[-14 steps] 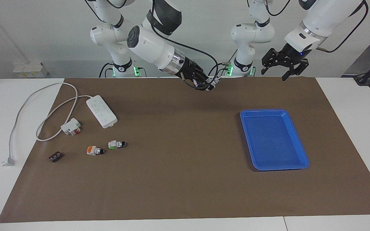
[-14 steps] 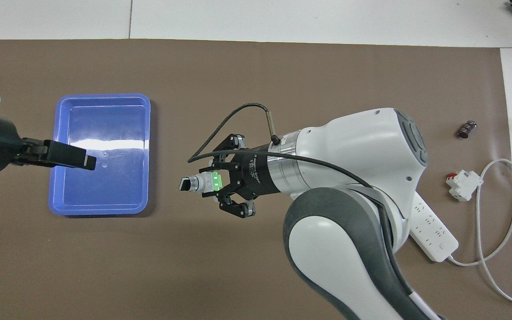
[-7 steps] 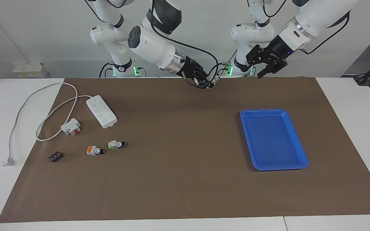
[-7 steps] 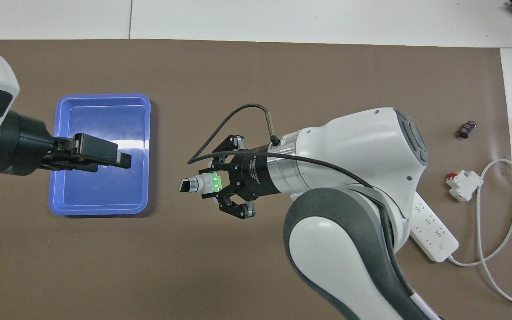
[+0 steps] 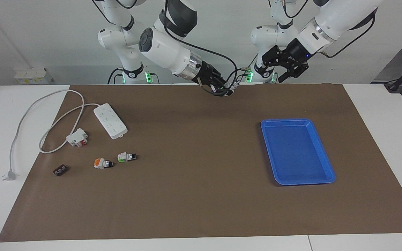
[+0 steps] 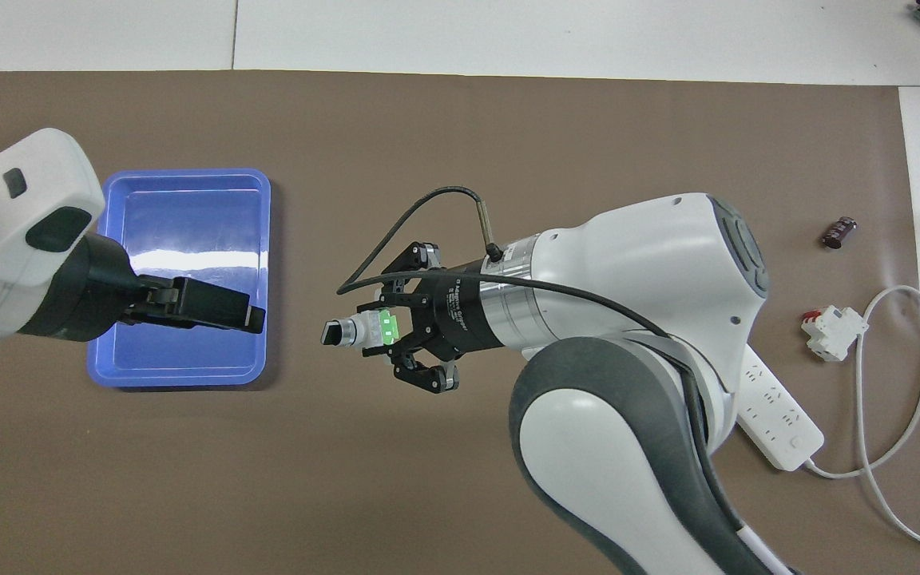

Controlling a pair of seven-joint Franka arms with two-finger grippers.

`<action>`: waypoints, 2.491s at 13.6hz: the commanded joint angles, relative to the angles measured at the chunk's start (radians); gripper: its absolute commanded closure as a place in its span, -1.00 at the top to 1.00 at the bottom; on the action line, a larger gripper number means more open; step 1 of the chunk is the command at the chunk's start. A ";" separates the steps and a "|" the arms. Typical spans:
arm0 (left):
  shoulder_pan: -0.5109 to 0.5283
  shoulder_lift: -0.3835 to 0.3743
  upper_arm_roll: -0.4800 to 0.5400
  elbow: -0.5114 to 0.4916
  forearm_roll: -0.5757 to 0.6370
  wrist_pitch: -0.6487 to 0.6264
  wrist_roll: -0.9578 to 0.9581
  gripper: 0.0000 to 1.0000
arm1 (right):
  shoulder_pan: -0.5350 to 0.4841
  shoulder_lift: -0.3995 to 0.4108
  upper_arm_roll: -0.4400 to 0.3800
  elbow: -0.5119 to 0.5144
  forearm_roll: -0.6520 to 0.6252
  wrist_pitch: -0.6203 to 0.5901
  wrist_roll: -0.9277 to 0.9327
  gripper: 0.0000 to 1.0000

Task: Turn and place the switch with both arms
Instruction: 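Move the left gripper toward the switch held by the right gripper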

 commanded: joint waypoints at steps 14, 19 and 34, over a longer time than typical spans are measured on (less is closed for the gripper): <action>-0.067 -0.138 0.000 -0.292 -0.231 0.353 -0.182 0.16 | -0.005 0.014 0.003 0.022 0.007 -0.003 -0.002 -1.00; -0.067 -0.162 0.004 -0.340 -0.300 0.360 -0.141 0.00 | -0.005 0.014 0.003 0.022 0.007 -0.003 -0.003 -1.00; -0.065 -0.219 0.005 -0.443 -0.394 0.445 -0.074 -0.29 | -0.005 0.014 0.003 0.022 0.006 0.001 -0.008 -1.00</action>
